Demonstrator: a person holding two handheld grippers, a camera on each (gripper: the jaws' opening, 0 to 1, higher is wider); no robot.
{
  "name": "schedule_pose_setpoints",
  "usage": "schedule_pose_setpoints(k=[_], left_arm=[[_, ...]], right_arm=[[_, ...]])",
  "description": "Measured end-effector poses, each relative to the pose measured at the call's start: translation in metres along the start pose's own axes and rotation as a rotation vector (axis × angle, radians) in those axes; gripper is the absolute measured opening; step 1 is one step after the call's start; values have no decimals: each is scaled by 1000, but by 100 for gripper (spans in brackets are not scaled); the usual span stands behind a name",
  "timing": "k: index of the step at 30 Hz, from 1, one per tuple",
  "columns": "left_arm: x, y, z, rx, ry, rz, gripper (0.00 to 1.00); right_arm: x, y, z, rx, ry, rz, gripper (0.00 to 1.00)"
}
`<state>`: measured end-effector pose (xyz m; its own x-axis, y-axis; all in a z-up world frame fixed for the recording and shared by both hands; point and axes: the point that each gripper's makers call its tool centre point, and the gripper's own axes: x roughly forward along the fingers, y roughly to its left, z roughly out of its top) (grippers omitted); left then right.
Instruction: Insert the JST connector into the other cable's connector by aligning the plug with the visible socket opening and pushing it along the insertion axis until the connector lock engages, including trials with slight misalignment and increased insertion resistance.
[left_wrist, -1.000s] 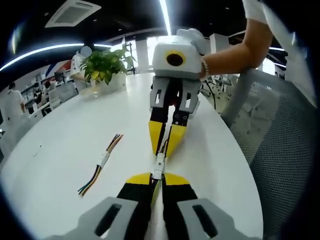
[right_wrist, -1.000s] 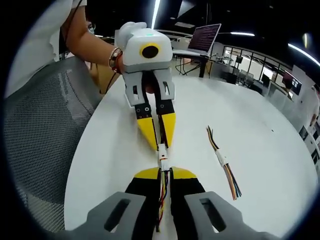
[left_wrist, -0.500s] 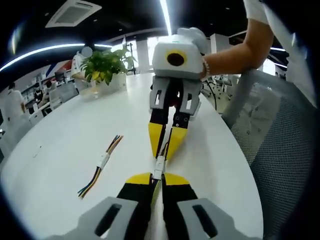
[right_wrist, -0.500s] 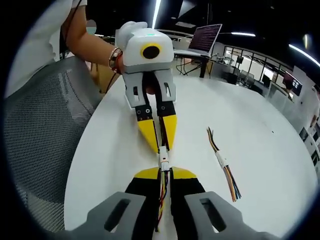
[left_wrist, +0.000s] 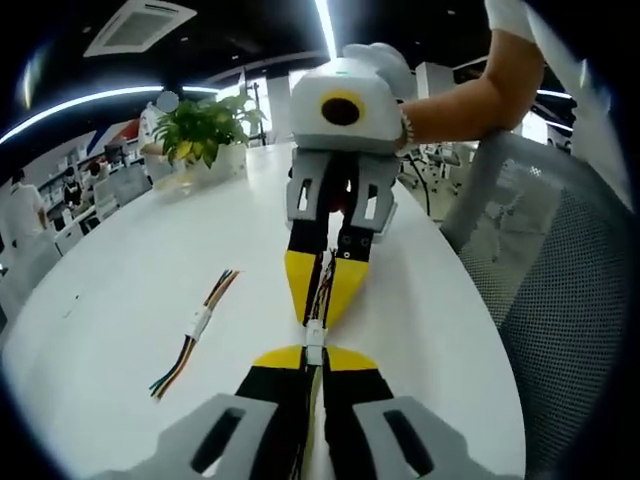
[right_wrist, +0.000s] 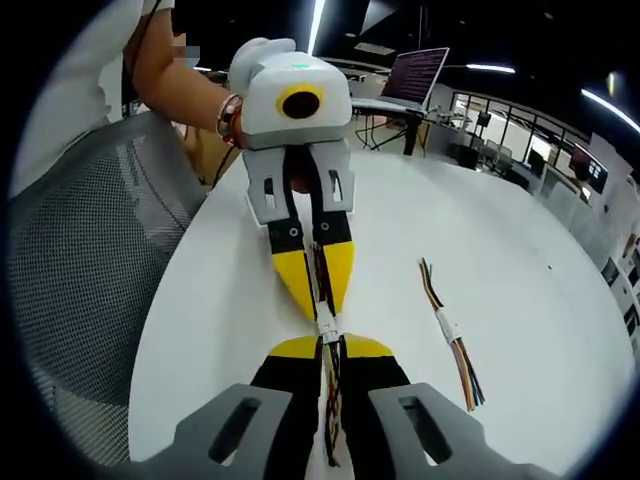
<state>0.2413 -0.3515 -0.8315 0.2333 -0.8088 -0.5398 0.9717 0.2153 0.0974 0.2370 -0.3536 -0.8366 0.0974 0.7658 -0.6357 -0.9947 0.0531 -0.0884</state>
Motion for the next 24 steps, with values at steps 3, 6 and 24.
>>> schedule_pose_setpoints(k=[3, 6, 24], left_arm=[[-2, 1, 0, -6, -5, 1, 0], [-2, 1, 2, -3, -10, 0, 0], [4, -2, -2, 21, 10, -19, 0]], right_arm=[[-1, 0, 1, 11, -8, -4, 2], [-2, -2, 2, 34, -13, -5, 2], [1, 2, -3, 62, -2, 2, 2]])
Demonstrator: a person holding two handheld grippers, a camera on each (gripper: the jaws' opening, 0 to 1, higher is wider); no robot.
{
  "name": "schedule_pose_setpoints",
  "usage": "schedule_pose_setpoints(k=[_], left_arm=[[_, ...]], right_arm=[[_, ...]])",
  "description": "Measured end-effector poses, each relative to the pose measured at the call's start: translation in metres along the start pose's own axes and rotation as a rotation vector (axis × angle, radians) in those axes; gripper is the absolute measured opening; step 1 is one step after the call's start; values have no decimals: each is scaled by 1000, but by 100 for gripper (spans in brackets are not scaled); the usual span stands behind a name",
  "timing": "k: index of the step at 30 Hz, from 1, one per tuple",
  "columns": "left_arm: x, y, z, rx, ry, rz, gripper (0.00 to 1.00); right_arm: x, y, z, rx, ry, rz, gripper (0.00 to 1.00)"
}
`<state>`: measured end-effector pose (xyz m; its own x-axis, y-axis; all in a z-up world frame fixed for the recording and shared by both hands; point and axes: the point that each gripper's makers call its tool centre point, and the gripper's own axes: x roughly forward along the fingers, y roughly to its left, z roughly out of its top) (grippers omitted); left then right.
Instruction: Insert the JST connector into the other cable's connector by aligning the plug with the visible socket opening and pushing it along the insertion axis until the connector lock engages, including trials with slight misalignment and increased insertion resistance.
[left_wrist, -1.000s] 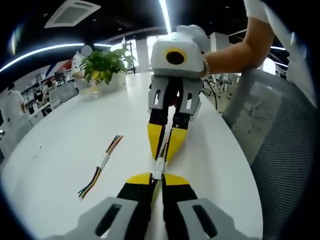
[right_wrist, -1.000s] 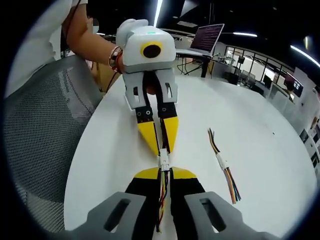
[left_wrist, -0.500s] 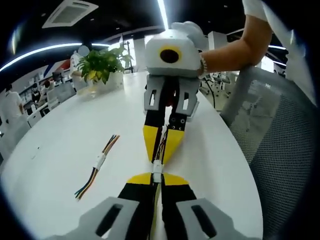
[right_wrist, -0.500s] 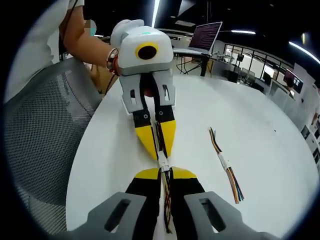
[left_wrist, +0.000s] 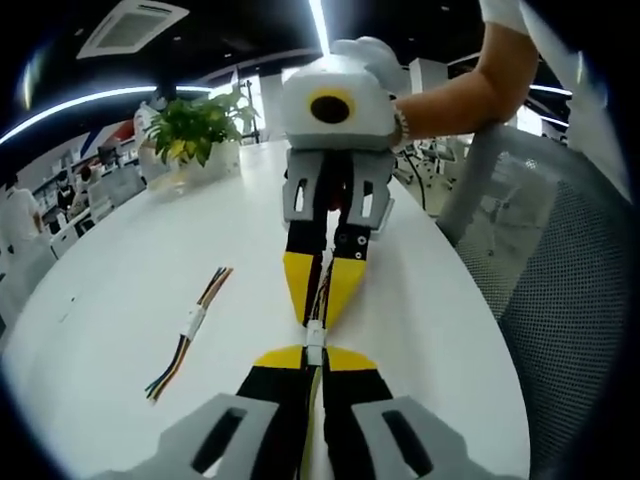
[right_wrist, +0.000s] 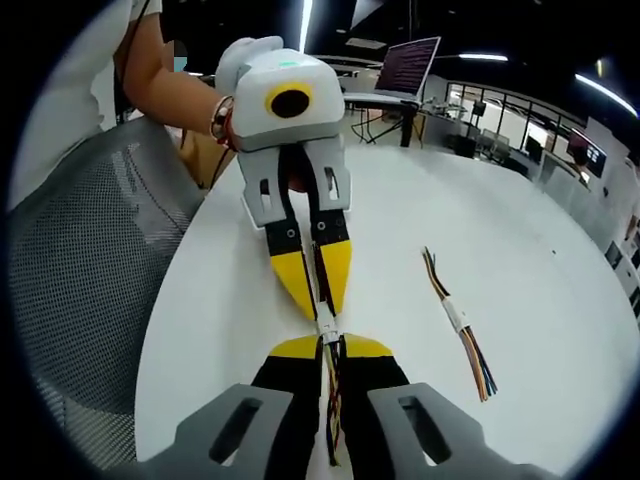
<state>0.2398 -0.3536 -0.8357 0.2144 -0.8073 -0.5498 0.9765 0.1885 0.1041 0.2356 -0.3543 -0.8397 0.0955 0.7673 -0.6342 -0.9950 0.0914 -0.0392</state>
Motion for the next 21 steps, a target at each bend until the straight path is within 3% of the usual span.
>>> schedule_pose_setpoints(k=[21], left_arm=[[1, 4, 1, 6, -5, -26, 0]], right_arm=[[-1, -3, 1, -3, -8, 1, 2]])
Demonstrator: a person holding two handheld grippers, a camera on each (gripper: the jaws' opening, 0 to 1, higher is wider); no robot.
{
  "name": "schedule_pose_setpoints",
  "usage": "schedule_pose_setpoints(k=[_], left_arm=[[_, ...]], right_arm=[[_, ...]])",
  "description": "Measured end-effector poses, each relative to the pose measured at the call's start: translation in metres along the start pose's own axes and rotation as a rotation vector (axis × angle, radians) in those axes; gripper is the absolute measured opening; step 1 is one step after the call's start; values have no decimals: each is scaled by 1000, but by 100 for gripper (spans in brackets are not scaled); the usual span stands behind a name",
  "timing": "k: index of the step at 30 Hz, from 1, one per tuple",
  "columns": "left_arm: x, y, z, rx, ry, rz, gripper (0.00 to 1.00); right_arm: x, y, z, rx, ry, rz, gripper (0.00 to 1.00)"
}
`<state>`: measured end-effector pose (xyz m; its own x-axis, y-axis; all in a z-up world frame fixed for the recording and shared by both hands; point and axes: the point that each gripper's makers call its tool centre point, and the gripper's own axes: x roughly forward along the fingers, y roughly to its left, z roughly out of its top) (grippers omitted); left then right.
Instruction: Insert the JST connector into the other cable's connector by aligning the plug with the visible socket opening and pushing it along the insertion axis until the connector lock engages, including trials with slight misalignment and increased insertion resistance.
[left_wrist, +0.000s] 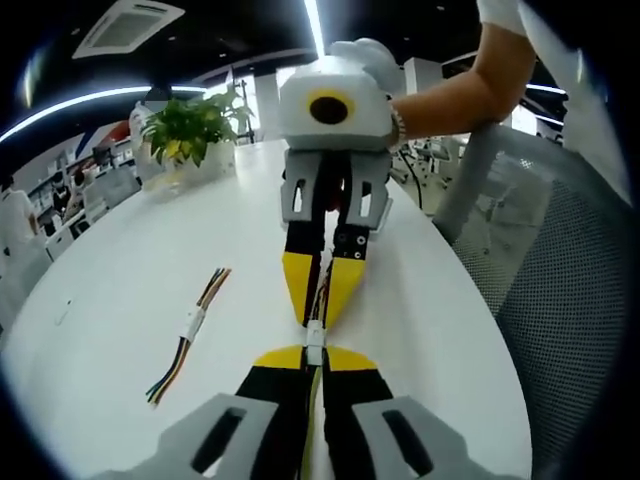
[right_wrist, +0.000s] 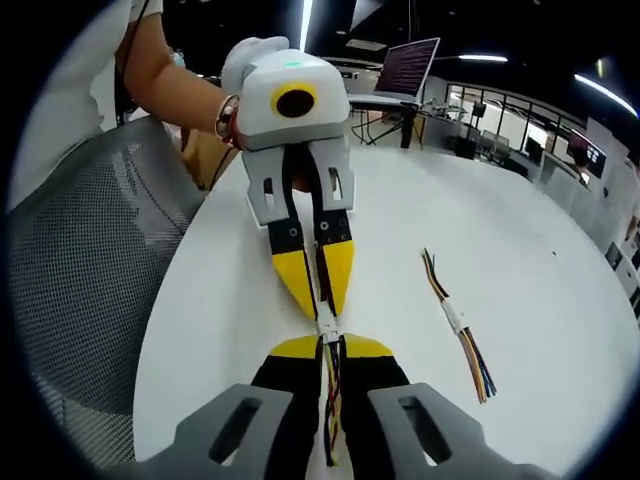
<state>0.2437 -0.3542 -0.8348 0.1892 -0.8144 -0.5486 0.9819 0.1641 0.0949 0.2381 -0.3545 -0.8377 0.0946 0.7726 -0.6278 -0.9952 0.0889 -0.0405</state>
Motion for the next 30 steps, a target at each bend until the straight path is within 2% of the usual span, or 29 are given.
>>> schedule_pose_setpoints(k=[13, 30], left_arm=[[3, 22, 11, 8, -22, 6, 0], [12, 51, 13, 28, -9, 5, 0]], right_arm=[[-8, -22, 5, -12, -8, -19, 2], [-7, -51, 2, -12, 4, -50, 3]])
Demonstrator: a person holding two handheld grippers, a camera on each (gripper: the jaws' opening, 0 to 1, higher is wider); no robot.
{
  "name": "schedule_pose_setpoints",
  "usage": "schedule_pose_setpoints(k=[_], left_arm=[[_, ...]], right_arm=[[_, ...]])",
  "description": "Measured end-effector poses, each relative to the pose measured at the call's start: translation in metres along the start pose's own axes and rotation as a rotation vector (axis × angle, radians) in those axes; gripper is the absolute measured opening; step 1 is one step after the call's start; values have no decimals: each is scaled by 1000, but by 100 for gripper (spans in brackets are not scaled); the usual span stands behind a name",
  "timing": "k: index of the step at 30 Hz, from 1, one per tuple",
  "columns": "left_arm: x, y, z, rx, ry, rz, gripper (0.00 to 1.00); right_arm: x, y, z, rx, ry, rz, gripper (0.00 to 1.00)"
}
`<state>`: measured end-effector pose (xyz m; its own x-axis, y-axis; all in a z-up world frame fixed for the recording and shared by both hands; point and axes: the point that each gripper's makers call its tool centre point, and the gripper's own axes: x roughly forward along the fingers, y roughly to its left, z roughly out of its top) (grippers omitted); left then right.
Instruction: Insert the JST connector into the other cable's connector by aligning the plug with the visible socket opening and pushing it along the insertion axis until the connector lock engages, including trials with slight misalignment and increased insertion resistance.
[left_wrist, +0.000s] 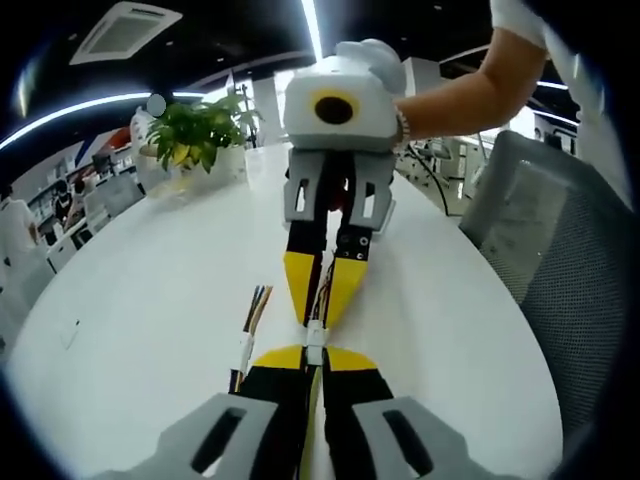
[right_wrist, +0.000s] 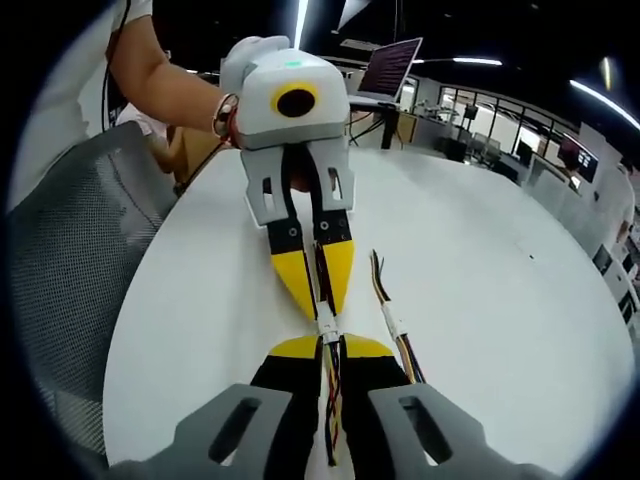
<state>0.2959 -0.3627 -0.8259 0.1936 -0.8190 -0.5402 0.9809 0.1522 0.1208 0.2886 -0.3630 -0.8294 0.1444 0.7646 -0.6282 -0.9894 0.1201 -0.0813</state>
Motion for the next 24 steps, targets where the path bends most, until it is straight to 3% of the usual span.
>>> schedule_pose_setpoints(k=[24], left_arm=[[7, 13, -19, -15, 55, -25, 0]], right_arm=[[18, -13, -9, 14, 18, -2, 3]])
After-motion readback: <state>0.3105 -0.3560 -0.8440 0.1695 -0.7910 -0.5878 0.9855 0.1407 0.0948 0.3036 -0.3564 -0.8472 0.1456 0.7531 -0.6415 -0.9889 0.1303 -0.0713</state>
